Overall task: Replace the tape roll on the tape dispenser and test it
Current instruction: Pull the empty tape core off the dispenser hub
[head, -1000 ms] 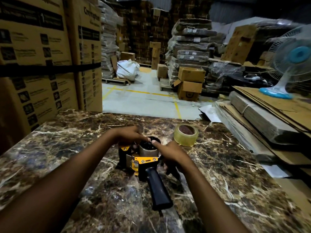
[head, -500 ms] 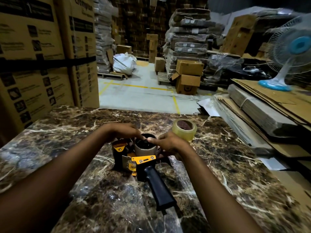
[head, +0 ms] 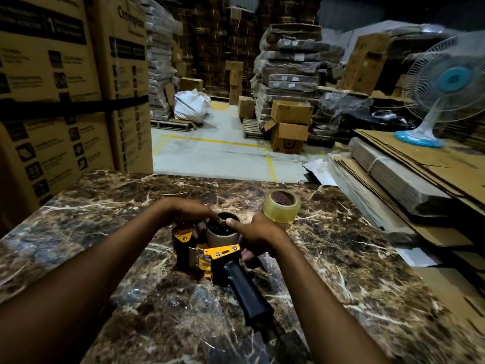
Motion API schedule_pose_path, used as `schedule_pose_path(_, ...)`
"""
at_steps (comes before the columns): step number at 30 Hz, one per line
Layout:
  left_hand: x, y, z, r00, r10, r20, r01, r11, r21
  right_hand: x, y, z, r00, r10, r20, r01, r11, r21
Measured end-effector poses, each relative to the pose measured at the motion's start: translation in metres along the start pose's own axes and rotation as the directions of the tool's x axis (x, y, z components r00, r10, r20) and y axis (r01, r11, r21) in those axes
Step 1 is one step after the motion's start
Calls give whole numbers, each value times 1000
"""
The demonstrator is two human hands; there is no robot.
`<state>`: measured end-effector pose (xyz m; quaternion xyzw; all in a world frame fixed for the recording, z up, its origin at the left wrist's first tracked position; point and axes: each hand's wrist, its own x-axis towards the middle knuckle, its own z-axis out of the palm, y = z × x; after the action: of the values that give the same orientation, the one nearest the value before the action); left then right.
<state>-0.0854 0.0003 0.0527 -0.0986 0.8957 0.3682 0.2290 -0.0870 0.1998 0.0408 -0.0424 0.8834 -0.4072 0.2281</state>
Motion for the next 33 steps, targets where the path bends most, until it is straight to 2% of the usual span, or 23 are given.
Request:
schedule_pose_path(5, -1, -2, -1, 1000, 10, -24, -9, 1000, 28, -10, 2, 2, 1000, 7, 1, -7, 998, 67)
schedule_pose_path(10, -6, -6, 0, 999, 38, 27, -37, 999, -18, -14, 2, 4, 1000, 26, 8, -27, 999, 42)
schedule_pose_path(16, -1, -11, 0, 1000, 4, -17, -5, 999, -53, -14, -14, -1, 996, 40, 78, -32, 993, -112)
schedule_pose_path(22, -4, -13, 2, 999, -26, 34, 30, 992, -125, -12, -12, -4, 985, 79, 155, -50, 982, -182)
schedule_pose_path(30, -11, -9, 7, 999, -34, 14, 35, 986, -162, -3, 4, -3, 979, 111, 168, -103, 993, -61)
schedule_pose_path(33, -9, -12, 8, 999, -41, 2, 41, 982, -183, -1, 7, 0, 985, 116, 131, -112, 993, -39)
